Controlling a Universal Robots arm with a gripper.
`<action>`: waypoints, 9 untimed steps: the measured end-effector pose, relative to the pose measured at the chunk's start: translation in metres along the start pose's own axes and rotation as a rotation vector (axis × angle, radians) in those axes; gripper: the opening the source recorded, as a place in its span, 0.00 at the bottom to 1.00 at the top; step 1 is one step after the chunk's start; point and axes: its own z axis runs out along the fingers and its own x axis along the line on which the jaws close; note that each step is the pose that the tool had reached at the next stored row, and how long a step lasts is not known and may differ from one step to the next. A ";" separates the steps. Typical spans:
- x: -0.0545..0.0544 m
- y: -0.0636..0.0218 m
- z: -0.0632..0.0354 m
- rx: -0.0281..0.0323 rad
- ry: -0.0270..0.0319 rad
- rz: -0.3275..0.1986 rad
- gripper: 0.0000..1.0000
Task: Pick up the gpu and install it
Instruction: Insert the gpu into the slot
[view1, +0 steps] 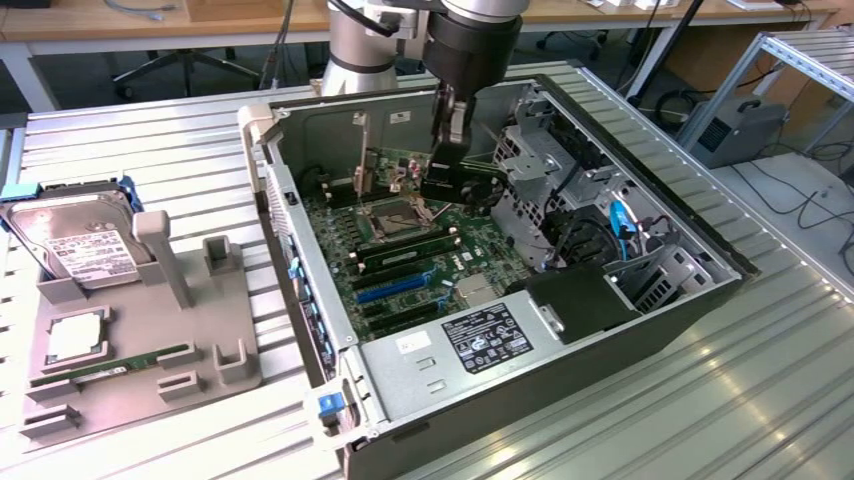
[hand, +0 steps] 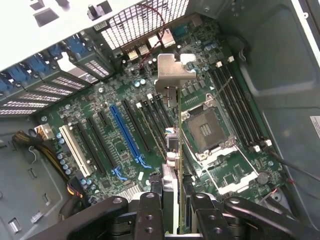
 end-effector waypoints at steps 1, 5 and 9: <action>0.000 0.0000 0.0000 0.0000 0.0000 -0.002 0.27; 0.000 0.0000 0.0000 -0.0002 0.0002 -0.008 0.27; 0.000 0.0000 0.0000 -0.0005 0.0003 -0.017 0.27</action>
